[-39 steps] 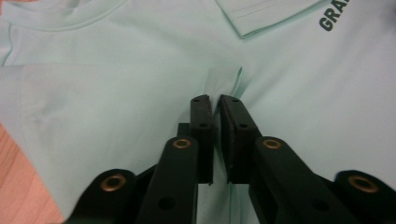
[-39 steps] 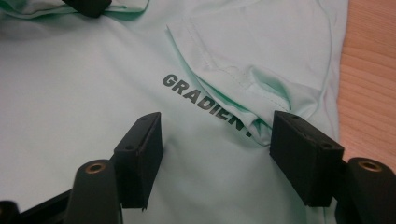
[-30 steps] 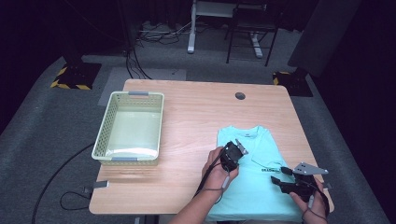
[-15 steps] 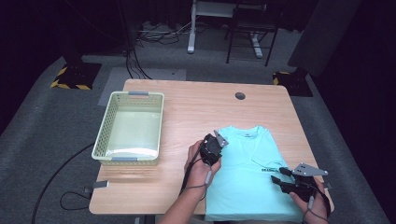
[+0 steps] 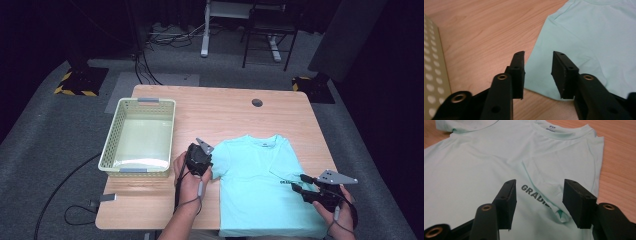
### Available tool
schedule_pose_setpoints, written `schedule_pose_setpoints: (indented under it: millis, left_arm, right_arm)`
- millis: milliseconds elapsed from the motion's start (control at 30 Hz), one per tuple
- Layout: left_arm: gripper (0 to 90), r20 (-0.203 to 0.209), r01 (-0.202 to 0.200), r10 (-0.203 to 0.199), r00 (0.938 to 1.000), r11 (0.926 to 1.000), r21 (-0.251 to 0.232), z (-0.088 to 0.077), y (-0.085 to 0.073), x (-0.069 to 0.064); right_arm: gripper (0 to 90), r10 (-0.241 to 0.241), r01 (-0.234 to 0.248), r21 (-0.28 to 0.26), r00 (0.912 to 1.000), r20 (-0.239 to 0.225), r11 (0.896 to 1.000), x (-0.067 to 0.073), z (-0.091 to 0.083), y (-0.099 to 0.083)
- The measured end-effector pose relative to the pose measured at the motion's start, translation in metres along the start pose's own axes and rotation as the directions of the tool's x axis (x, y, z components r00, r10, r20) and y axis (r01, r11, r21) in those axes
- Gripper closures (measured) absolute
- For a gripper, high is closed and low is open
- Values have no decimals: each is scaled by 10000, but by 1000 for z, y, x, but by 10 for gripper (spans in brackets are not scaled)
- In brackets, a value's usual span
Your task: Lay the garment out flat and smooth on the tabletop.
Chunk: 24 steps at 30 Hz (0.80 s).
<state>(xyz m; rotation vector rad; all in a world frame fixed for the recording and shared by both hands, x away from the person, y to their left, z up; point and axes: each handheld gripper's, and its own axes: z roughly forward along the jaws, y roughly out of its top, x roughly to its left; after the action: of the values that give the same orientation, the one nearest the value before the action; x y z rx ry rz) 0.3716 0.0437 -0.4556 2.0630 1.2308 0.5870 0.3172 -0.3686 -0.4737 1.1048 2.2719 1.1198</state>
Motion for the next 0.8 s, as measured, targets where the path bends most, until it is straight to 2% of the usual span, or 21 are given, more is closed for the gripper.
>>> schedule_pose_setpoints:
  millis: [33,133,267,433,633,800]
  left_arm:
    - [576,153,123,-122,9998,9999,-67,-2,-3,1]
    - [505,144,67,-66,9999,10000,-73,-7,-8,1]
    - [471,376,92,-83,9993,9997,-239,-17,-16,-1]
    - [450,704,-67,92,9975,9993,-364,-23,-26,-6]
    - [448,1273,-191,229,9916,9993,-311,-25,-38,-24]
    - [440,1702,-582,606,9836,9981,-188,-20,-45,-44]
  right_arm:
    - [449,39,-39,18,10000,6,10000,-1,0,3]
    - [445,108,-108,42,9999,-70,9999,-4,4,9]
    - [445,14,-11,226,9999,-135,9997,-6,14,17]
    - [447,-265,272,440,9995,-173,9987,-6,29,27]
    - [464,-509,525,803,9985,-215,9954,-5,46,34]
    - [518,-750,781,1226,9967,-300,9894,-1,60,37]
